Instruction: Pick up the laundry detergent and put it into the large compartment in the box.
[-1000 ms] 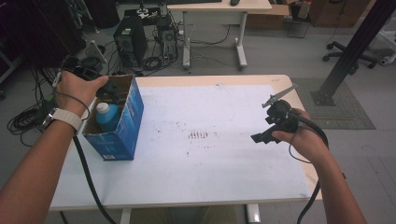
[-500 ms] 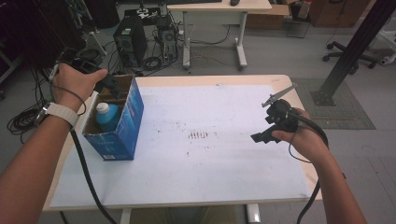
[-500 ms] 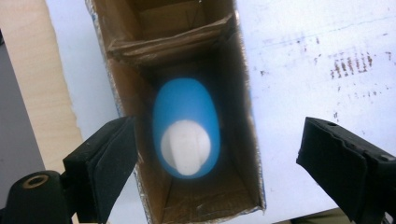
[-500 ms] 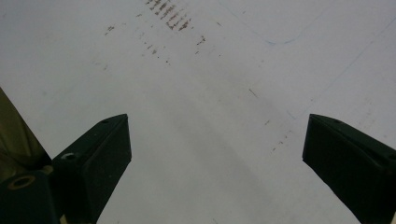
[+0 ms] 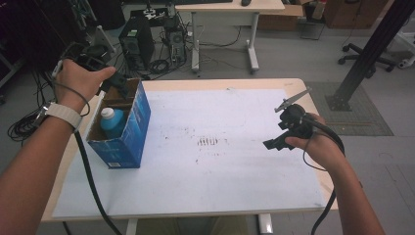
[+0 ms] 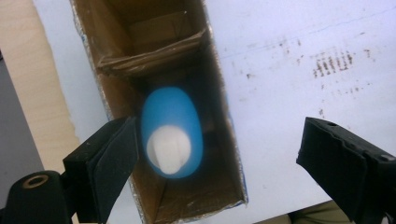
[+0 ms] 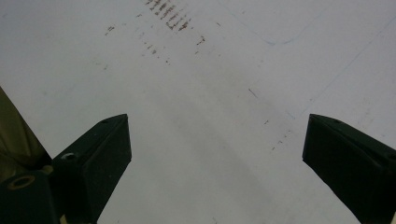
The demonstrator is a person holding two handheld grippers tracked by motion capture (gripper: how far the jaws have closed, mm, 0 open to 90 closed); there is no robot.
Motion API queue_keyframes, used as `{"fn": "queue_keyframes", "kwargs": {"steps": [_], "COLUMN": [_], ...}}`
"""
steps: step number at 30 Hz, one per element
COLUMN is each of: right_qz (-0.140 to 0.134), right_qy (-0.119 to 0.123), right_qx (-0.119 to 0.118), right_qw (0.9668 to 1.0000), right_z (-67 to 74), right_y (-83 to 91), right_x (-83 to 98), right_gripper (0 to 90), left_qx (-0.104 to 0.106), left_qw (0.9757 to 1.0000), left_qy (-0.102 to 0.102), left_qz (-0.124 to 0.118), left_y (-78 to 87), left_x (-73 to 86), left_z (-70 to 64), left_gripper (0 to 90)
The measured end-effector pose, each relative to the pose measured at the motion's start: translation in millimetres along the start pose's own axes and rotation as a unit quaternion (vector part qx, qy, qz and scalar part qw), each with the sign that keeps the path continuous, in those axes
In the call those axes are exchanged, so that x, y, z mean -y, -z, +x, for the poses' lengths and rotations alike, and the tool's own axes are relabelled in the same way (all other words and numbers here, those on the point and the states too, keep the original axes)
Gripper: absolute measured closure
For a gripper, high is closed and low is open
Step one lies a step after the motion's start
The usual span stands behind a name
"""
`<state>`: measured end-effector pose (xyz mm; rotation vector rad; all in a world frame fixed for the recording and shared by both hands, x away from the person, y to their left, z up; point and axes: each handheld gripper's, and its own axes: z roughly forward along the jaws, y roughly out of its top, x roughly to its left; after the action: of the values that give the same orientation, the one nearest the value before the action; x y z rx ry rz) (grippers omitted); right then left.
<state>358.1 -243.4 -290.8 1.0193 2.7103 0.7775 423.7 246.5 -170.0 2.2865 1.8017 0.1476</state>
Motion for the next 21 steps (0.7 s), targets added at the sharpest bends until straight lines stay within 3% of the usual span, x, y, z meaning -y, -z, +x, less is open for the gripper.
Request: {"fn": "queue_keyframes", "kwargs": {"steps": [8, 21], "right_qz": [0.000, -0.001], "right_qy": [-0.001, -0.001], "right_qx": [0.000, 0.001], "right_qw": [1.0000, 1.0000], "right_z": [-0.3, -0.4], "right_y": [0.7, 0.9], "right_x": [0.7, 0.5], "right_gripper": [8.2, 8.2], "left_qx": [0.002, 0.010], "left_qw": [0.9999, 0.9982], "left_qy": [-0.013, -0.059], "left_qz": [-0.005, -0.003], "left_y": [9.6, 19.2], "left_x": [-4.1, -9.3], "left_z": [-6.2, -25.6], "left_gripper": [12.1, 11.8]}}
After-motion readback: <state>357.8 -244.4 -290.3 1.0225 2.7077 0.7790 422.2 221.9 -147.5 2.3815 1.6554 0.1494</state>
